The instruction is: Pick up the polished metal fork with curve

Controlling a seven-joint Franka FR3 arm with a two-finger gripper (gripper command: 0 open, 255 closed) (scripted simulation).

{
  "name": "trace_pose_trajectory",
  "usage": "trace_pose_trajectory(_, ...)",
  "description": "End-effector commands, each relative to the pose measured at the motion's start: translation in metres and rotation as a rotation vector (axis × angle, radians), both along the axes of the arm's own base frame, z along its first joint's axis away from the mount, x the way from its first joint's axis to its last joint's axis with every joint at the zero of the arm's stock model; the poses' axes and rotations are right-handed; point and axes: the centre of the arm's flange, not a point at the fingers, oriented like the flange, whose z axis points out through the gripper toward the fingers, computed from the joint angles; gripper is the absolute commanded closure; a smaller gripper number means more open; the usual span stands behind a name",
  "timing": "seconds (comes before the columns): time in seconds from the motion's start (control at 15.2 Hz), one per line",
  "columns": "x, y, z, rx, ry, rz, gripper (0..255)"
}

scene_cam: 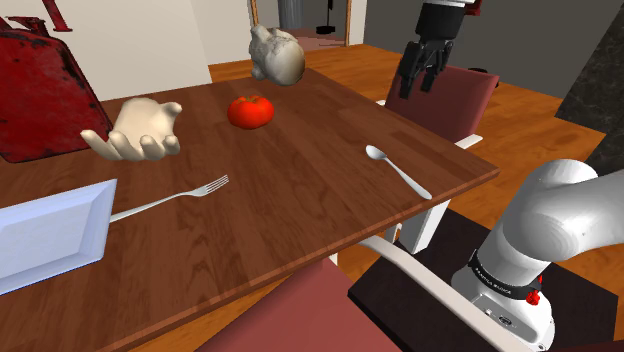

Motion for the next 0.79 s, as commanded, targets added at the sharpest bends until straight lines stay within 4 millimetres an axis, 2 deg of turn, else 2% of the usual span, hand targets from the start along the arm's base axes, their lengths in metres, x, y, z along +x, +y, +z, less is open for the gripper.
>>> trace_pose_trajectory(0.0,0.000,0.000,0.000,0.000,0.000,0.000,0)
trace_pose_trajectory(0.73,0.110,0.103,-0.017,-0.046,0.006,0.294,0)
